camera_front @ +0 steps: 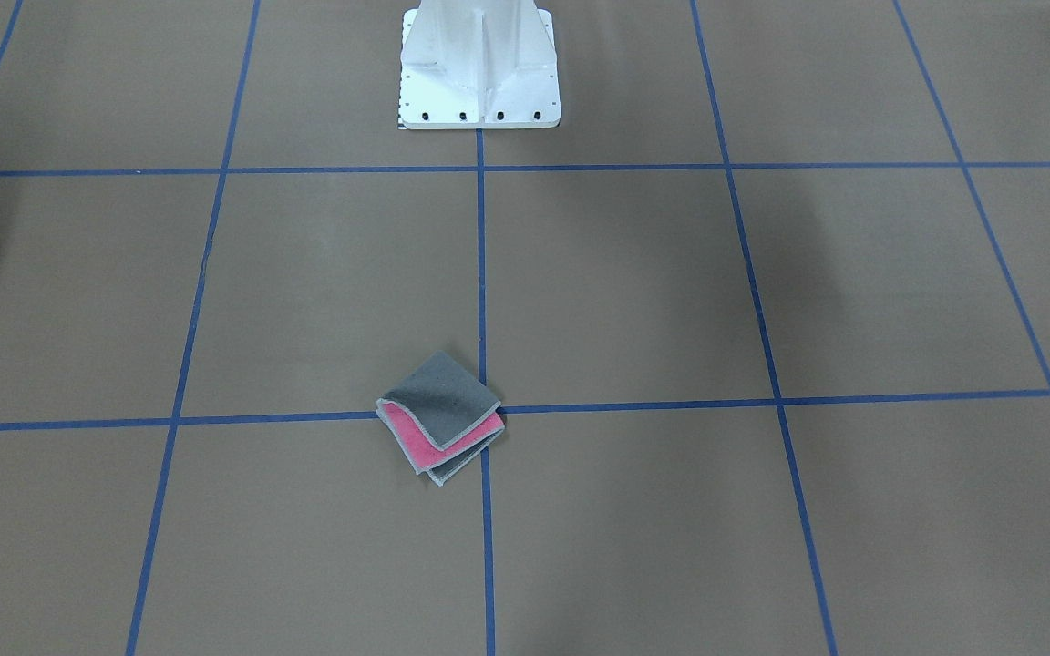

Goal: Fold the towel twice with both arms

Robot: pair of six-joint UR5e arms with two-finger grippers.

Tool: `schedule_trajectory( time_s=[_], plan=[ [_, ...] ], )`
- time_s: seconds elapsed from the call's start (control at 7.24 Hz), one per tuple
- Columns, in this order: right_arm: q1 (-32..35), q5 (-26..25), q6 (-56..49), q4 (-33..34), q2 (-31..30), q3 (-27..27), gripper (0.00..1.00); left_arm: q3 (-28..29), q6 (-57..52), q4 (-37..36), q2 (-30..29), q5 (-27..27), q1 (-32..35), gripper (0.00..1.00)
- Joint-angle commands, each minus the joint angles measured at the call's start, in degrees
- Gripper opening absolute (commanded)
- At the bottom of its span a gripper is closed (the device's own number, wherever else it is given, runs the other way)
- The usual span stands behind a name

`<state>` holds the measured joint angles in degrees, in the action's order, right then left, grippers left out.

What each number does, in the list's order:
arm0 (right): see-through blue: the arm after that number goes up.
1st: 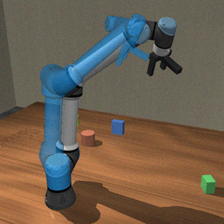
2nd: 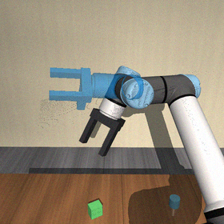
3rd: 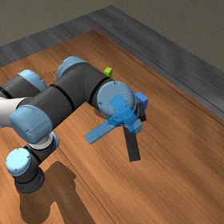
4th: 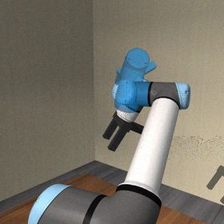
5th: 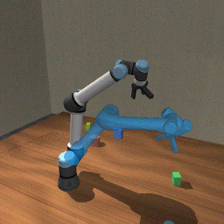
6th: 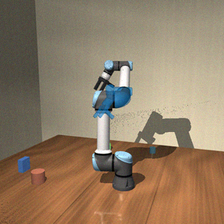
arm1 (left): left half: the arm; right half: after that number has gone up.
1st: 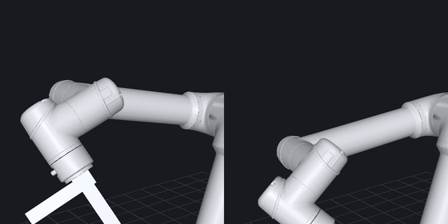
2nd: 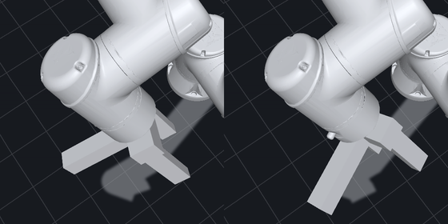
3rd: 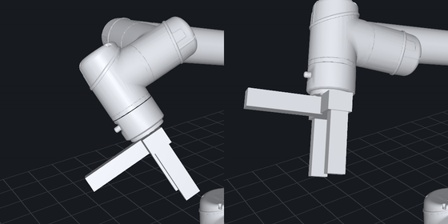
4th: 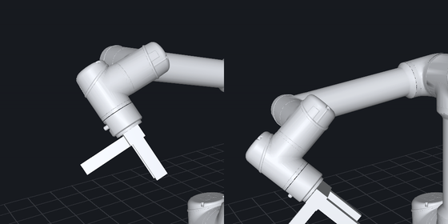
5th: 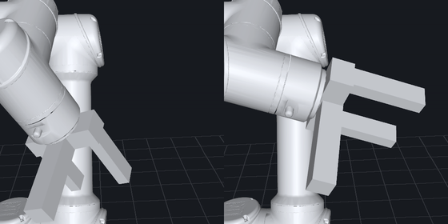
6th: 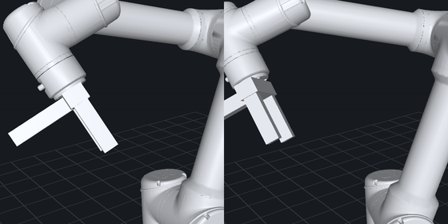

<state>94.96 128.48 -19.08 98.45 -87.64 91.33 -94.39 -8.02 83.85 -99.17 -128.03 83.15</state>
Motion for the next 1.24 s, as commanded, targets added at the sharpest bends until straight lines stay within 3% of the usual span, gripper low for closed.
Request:
schedule_trajectory(
  time_s=[0.0,0.14,0.41,0.55,1.11],
  plan=[
    [0.76,-0.07,0.27,-0.10,-2.17,-0.19,1.00,3.85,0.11,4.72,5.04,0.06,3.68,1.00],
    [0.58,-0.07,0.36,-0.18,-2.10,-0.45,1.00,3.69,-0.06,5.00,5.65,-0.20,4.21,1.00],
    [0.58,-0.07,0.71,-0.18,-1.75,-0.10,1.00,1.59,-0.24,4.66,9.07,-9.21,9.28,1.00],
    [0.49,0.02,3.15,-0.27,-1.48,0.07,1.00,-1.56,-0.24,4.57,12.57,-9.26,9.92,1.00],
    [0.23,0.10,4.05,-0.18,-1.39,0.25,1.00,-2.99,-0.15,4.83,13.22,-9.17,10.10,1.00]
  ],
)
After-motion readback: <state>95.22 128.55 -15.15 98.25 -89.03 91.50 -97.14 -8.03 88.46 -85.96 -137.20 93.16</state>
